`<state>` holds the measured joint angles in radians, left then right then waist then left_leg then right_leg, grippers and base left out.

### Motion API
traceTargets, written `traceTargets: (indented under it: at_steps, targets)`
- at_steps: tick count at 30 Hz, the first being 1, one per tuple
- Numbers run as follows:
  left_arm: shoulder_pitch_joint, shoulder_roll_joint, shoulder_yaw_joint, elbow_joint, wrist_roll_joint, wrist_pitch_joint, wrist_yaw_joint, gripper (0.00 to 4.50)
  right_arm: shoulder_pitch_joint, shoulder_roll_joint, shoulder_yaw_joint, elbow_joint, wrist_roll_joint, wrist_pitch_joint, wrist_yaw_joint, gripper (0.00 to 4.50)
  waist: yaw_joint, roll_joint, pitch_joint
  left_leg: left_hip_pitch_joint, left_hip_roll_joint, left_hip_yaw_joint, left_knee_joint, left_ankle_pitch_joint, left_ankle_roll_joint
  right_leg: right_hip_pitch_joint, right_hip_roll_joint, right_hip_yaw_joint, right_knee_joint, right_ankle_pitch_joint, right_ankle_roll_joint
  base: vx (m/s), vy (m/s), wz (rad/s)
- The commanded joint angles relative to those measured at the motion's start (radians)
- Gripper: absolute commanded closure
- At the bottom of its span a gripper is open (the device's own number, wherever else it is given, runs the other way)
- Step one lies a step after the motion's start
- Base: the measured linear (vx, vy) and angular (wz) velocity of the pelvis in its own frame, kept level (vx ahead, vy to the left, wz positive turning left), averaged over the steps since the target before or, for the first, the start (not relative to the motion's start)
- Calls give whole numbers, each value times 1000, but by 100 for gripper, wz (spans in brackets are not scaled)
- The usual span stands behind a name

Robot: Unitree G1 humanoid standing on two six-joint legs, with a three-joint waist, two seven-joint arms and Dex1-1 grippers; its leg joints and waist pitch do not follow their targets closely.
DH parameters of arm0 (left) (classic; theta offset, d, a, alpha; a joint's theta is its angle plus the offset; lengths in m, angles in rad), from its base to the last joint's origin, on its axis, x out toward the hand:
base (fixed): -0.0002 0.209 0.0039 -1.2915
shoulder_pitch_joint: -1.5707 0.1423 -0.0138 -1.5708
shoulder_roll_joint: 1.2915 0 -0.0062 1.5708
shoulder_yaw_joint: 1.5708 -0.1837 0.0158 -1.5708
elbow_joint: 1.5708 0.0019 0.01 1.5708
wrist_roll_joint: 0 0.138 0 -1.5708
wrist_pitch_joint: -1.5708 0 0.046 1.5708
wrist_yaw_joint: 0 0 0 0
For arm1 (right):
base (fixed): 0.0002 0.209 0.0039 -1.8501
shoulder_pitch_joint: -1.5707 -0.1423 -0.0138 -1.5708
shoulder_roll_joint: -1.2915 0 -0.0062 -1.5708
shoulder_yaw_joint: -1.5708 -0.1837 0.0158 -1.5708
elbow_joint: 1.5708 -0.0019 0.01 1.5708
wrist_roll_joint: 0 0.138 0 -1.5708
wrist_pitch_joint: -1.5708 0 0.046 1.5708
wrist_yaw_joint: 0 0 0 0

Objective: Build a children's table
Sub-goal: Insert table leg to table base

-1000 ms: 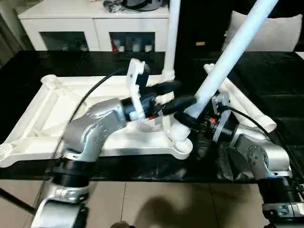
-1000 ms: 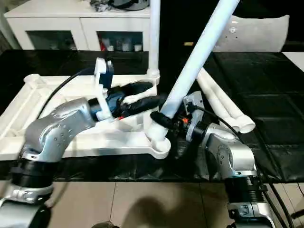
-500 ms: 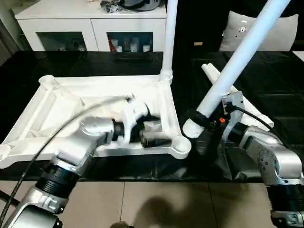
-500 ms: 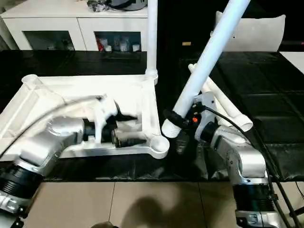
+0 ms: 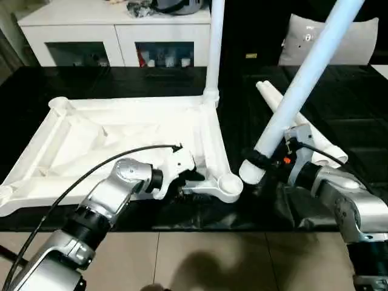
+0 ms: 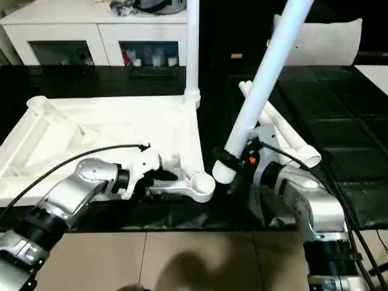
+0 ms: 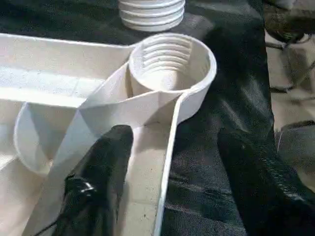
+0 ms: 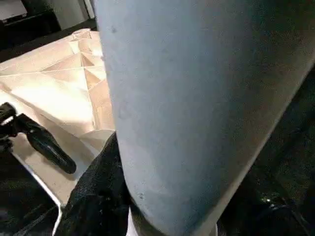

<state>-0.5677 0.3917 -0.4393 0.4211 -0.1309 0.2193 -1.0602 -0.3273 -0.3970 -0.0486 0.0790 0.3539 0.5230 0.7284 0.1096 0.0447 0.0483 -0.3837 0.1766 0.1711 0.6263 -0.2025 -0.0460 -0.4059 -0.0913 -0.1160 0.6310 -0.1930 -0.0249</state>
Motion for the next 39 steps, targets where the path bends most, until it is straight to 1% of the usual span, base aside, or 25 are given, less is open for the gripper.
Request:
traceTargets:
  at_steps: [1,5,6,9,12,13,14,16,19,20,21,22,23,24,25,26,28,31,32,33,34,35,37,38,39]
  targets:
    - [-21,-1,2,29,15,-19,-1,168,-7,-2,7,-31,4,0,2,262,1,-8,-73,10,52,-20,-75,-103,32,65,-75,65,-82,-168,-161,0,0,0]
    - [-28,-3,14,58,13,-37,-22,212,-3,-1,10,-39,10,4,6,262,2,-9,-73,10,53,-20,-75,-103,33,64,-76,65,-81,-155,-172,0,0,0]
    - [-30,1,18,68,15,-42,-25,212,-2,-1,10,-41,12,5,9,262,2,-9,-73,10,53,-20,-75,-102,35,64,-75,65,-80,-151,-174,0,0,0]
    - [-33,11,31,87,17,-52,-38,242,-2,-5,12,-54,24,14,23,262,2,-9,-73,10,53,-20,-75,-99,38,65,-77,65,-78,-142,-179,0,0,0]
    - [-32,19,38,87,14,-51,-50,253,-4,-11,12,-69,38,24,36,262,3,-6,-73,11,56,-21,-76,-101,42,65,-77,66,-77,-138,-182,0,0,0]
    - [-31,24,42,89,13,-51,-57,259,-8,-15,8,-80,53,34,47,262,3,-8,-72,12,56,-20,-76,-106,40,64,-77,66,-78,-143,-184,0,0,0]
    - [-31,26,43,91,14,-52,-59,281,-10,-17,6,-84,59,39,51,262,3,-11,-72,11,55,-20,-76,-107,41,65,-77,66,-78,-144,-185,0,0,0]
    - [-31,32,43,105,24,-62,-61,289,-17,-23,3,-95,76,50,67,262,4,-9,-71,10,56,-21,-77,-107,40,64,-77,66,-77,-151,-182,0,0,0]
    - [-30,38,38,119,41,-76,-63,304,-25,-21,0,-110,101,71,82,262,5,-11,-72,12,56,-20,-77,-105,40,63,-78,67,-79,-159,-176,0,0,0]
    - [-29,41,35,125,49,-82,-62,327,-27,-19,2,-116,108,79,86,262,5,-11,-71,11,56,-20,-77,-107,40,63,-78,67,-80,-164,-176,0,0,0]
    - [-30,42,34,131,55,-89,-60,335,-28,-20,8,-121,113,88,93,262,5,-17,-71,11,56,-20,-77,-107,39,64,-79,67,-80,-167,-175,0,0,0]
    - [-30,42,34,138,61,-94,-59,338,-28,-22,16,-124,117,93,98,262,6,-14,-71,10,57,-21,-78,-103,38,63,-79,67,-78,-169,-174,0,0,0]
    - [-31,42,34,143,65,-97,-58,351,-28,-23,23,-125,116,95,102,262,6,-16,-71,10,56,-20,-78,-103,39,63,-79,67,-80,-172,-171,0,0,0]
    - [-33,43,33,147,69,-99,-57,365,-28,-23,29,-125,115,95,104,262,6,-15,-70,10,57,-21,-78,-101,38,63,-80,67,-80,-177,-168,0,0,0]
    - [-39,50,23,162,87,-111,-58,365,-38,-21,50,-113,107,96,114,262,6,-10,-70,11,57,-20,-78,-112,35,61,-80,67,-82,-188,-166,0,0,0]
    - [-41,53,20,168,92,-116,-58,377,-45,-19,63,-104,98,95,116,262,5,-12,-68,12,56,-21,-81,-127,30,61,-79,66,-86,-211,-160,0,0,0]
    - [-46,51,19,180,98,-124,-61,388,-58,-20,87,-85,83,91,124,262,3,-10,-66,11,56,-22,-83,-145,20,61,-81,65,-89,-242,-152,0,0,0]
    - [-51,47,22,188,100,-128,-63,411,-68,-23,103,-70,70,87,130,262,3,-10,-64,13,57,-23,-84,-170,7,60,-83,66,-96,-296,-141,0,0,0]
    - [-55,44,22,195,103,-133,-65,420,-82,-22,116,-49,56,82,132,262,3,-7,-65,13,56,-23,-84,-171,4,59,-82,66,-95,-295,-141,0,0,0]
    - [-58,41,23,201,107,-138,-68,436,-93,-21,122,-34,48,81,133,262,1,-9,-65,12,56,-23,-85,-173,1,60,-81,66,-95,-291,-141,0,0,0]
    - [-60,39,23,205,110,-141,-69,436,-100,-22,127,-23,43,81,134,262,0,-7,-65,12,56,-24,-86,-175,-1,60,-81,66,-94,-287,-142,0,0,0]
    - [-61,37,24,208,112,-143,-70,439,-105,-23,131,-15,39,80,136,262,0,-8,-65,13,56,-24,-86,-175,-1,60,-81,67,-95,-283,-142,0,0,0]
    - [-66,29,26,222,119,-151,-72,447,-126,-30,146,18,23,74,141,262,-2,-9,-67,11,55,-24,-84,-163,0,62,-81,67,-89,-250,-155,0,0,0]
    - [-68,26,26,226,120,-153,-71,447,-132,-32,149,29,19,71,141,262,-2,-9,-69,12,56,-22,-83,-154,3,62,-82,67,-89,-230,-163,0,0,0]
    - [-70,18,30,226,113,-150,-71,449,-140,-37,154,45,12,66,146,262,-2,-10,-70,10,55,-22,-81,-140,9,63,-82,68,-86,-207,-168,0,0,0]
